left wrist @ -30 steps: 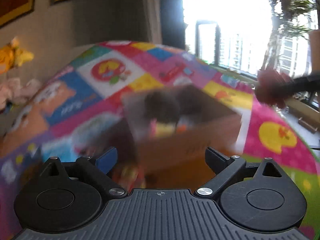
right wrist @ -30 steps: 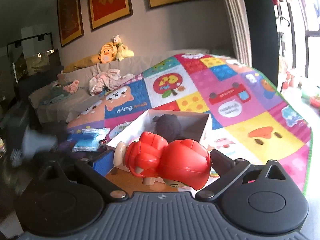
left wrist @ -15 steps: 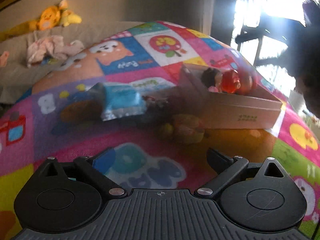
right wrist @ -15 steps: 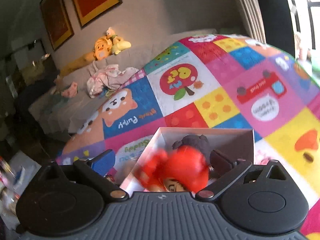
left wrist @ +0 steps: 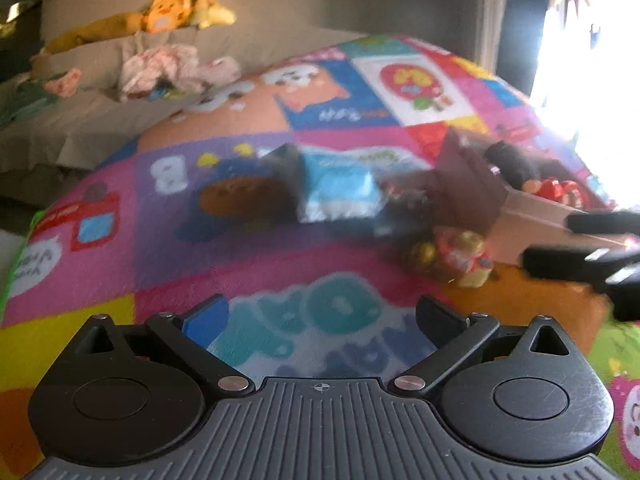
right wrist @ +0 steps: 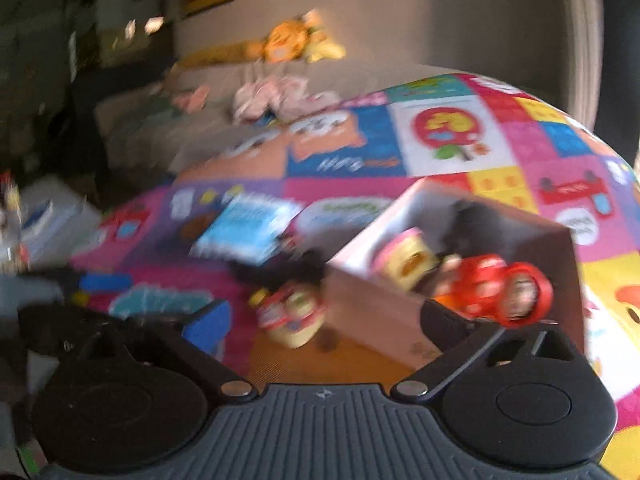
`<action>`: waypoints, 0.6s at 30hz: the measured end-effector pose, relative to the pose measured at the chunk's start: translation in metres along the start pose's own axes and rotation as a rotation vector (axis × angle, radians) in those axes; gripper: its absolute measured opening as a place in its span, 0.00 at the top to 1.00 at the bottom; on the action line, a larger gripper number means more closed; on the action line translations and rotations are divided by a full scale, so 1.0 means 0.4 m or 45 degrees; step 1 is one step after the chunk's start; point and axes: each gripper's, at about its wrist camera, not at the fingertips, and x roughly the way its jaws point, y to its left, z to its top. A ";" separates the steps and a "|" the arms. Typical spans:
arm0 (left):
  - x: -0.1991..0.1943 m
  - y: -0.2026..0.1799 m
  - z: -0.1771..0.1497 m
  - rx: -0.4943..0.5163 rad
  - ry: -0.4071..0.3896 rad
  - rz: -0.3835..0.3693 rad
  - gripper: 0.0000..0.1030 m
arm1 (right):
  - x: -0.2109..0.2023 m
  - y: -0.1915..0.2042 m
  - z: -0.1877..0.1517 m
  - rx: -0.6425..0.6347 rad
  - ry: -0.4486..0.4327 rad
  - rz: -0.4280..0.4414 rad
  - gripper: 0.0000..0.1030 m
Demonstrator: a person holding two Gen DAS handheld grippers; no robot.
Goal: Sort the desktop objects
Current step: 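Lower the red hooded doll into the box and open the right gripper, then grasp the black cylindrical handle with the left gripper while the right approaches the pink Hello Kitty toy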
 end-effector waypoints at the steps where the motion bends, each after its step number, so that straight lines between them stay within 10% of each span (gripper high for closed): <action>1: -0.001 0.006 -0.002 -0.020 0.000 0.018 0.01 | 0.022 0.013 -0.001 0.003 0.029 0.005 0.22; 7: -0.007 0.033 -0.009 -0.123 -0.024 0.042 0.01 | 0.133 0.038 0.004 0.125 0.102 -0.033 0.27; 10: -0.008 0.033 -0.009 -0.123 -0.026 0.037 0.01 | 0.159 0.039 -0.002 0.132 0.121 -0.032 0.52; 18: -0.006 0.040 -0.008 -0.147 -0.013 0.018 0.01 | 0.009 0.011 -0.056 0.102 0.112 0.031 0.57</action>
